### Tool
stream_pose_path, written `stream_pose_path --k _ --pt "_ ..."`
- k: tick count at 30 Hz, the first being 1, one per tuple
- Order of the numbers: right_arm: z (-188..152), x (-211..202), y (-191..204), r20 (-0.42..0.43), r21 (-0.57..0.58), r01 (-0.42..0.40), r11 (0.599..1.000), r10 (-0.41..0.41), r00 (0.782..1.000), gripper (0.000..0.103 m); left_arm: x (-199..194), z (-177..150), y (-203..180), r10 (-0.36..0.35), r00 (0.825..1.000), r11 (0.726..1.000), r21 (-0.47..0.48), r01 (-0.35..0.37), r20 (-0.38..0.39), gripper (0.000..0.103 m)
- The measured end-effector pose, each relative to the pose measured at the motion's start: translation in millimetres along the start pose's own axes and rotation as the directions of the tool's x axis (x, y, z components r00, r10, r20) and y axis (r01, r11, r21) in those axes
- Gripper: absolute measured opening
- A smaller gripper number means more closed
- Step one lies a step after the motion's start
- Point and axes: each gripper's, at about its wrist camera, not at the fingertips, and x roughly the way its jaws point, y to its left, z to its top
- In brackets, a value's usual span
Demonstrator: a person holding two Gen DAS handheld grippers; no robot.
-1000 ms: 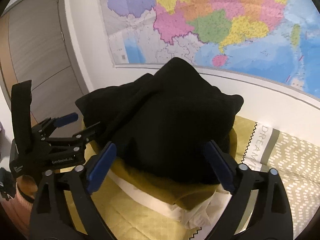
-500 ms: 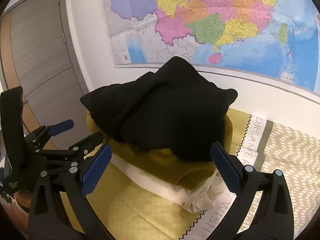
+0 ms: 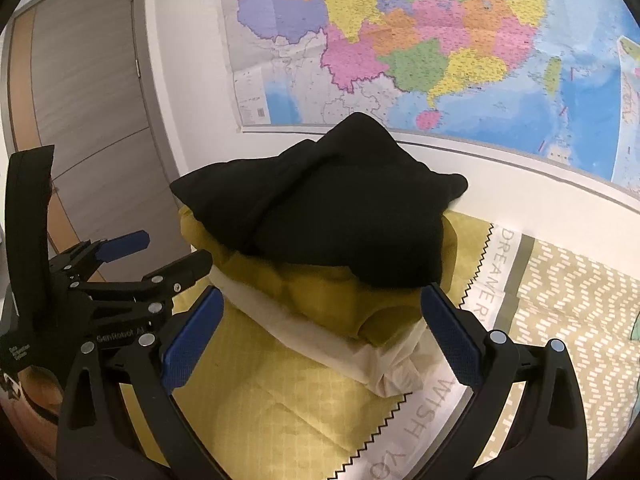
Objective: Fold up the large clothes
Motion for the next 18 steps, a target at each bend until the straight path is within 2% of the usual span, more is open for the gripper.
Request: stream_pose_path --k 10,18 --pt "-9 -11 0 0.010 -0.006 0.007 1.000 -0.007 1.000 0.097 -17 -4 5 0.056 0.998 0.998 -0.025 -0.056 0.031 0.096" --pt "-15 -19 5 0.010 -0.010 -0.005 1.000 0.005 1.000 0.097 -26 -11 4 0.051 0.998 0.999 -0.018 -0.051 0.026 0.096"
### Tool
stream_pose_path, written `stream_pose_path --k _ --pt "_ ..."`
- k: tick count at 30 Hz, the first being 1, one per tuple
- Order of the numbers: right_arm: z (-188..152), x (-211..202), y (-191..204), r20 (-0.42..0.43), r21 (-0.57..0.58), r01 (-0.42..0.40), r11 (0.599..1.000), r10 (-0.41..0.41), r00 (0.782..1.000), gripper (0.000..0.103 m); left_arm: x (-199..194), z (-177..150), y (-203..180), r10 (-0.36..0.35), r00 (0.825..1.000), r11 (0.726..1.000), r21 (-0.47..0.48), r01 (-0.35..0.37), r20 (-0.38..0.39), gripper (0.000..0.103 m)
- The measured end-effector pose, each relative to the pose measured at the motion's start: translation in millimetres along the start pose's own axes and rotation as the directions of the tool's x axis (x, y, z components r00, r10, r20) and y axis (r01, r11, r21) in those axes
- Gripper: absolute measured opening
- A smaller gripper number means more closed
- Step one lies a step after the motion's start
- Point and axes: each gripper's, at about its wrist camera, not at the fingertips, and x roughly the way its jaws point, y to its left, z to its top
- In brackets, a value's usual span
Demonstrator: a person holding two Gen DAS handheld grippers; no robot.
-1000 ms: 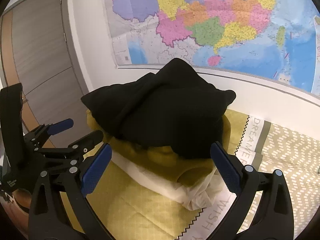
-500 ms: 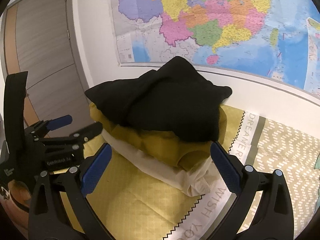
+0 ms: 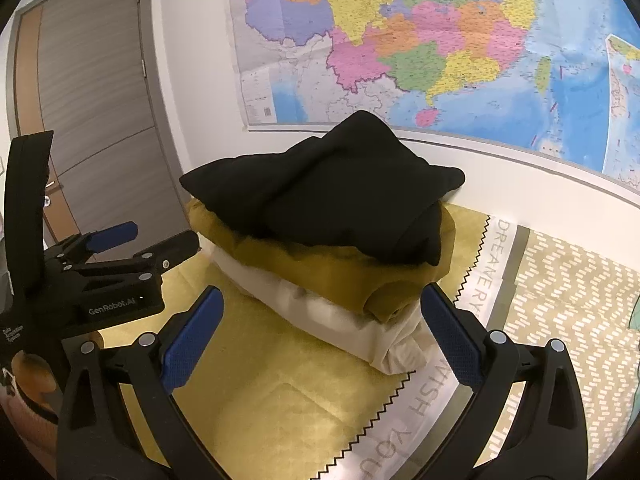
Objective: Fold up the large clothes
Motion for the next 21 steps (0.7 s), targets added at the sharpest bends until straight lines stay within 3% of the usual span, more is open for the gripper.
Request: stream_pose_path --k 21 --pt "-15 -16 6 0.009 0.019 0.006 1.000 -0.006 1.000 0.097 -15 -14 -11 -0.022 1.000 0.999 0.032 0.022 -0.001 0.096"
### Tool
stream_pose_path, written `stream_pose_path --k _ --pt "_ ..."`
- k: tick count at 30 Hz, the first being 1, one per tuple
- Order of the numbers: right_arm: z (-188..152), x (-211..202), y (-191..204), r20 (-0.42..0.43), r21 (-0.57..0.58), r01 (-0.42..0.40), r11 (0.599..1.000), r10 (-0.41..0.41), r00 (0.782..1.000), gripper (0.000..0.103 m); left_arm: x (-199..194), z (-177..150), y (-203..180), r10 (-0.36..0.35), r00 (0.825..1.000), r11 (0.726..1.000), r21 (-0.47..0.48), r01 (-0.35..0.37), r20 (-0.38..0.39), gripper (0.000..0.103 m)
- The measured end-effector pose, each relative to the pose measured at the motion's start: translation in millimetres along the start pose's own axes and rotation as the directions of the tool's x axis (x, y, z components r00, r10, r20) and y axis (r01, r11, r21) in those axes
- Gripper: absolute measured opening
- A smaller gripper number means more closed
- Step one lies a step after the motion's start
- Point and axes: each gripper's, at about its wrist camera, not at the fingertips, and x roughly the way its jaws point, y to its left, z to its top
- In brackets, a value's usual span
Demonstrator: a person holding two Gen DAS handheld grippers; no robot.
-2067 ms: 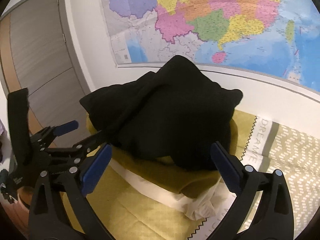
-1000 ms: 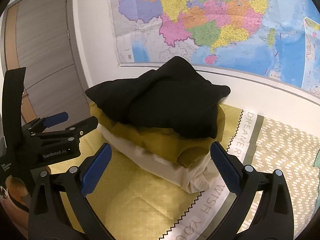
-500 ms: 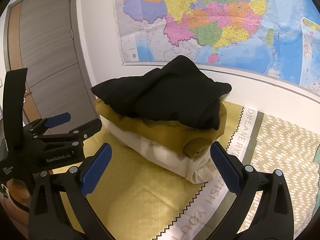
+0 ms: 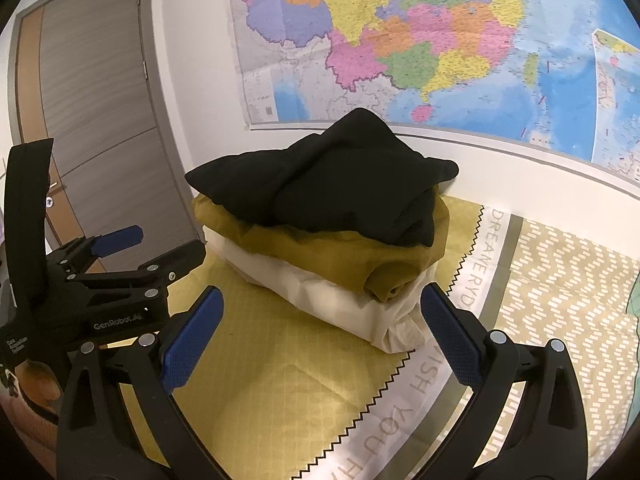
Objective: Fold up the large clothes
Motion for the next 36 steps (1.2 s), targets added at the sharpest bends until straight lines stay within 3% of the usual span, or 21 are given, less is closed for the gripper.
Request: stream_pose_path --k 36 --pt "-5.4 -1.0 -0.4 -0.008 0.013 -0.001 1.000 0.001 1.000 0.097 -4.8 -8.0 -6.4 -0.015 1.000 1.000 0.015 0.015 -0.005 0.096"
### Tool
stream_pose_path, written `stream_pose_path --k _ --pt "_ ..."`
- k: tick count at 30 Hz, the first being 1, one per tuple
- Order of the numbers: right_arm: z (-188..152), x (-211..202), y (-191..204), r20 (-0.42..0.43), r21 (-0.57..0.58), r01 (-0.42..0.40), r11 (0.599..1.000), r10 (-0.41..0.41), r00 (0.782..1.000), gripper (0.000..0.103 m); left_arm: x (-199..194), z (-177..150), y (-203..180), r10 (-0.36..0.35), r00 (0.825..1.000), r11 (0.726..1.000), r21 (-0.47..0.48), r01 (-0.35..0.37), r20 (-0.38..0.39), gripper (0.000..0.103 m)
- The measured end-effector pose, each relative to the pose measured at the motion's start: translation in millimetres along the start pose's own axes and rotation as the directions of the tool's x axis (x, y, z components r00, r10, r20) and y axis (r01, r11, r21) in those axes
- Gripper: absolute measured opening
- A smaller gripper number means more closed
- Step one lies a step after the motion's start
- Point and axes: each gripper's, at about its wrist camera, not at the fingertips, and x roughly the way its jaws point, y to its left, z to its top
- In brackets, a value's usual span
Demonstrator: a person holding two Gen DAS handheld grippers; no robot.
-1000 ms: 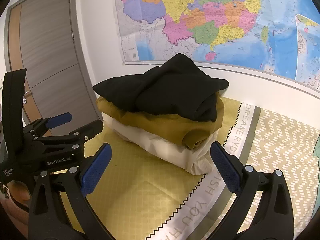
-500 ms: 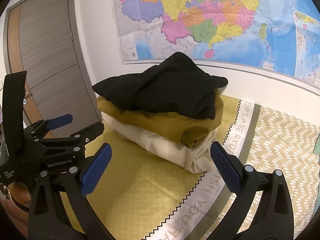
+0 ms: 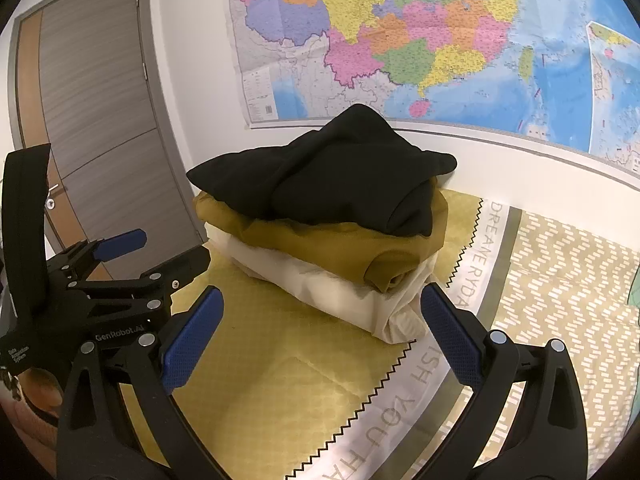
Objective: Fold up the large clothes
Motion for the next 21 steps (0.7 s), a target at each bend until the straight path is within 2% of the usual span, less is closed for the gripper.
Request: stream_pose_path --k 15,18,21 --pt "-10 -9 3 0.004 0.010 0.011 1.000 -0.011 1.000 0.097 -6 -11 -3 0.005 1.000 1.000 -0.008 -0.005 0.018 0.096" --pt "-16 -14 -2 -0.003 0.023 0.015 1.000 -0.015 1.000 0.097 -7 -15 -10 -0.025 1.000 1.000 0.005 0.025 0.000 0.096" --pt "-26 -24 -13 -0.014 0.053 0.034 0.998 -0.033 0.999 0.097 -4 -19 -24 -0.101 0.994 0.995 0.013 0.101 -0.041 0.096"
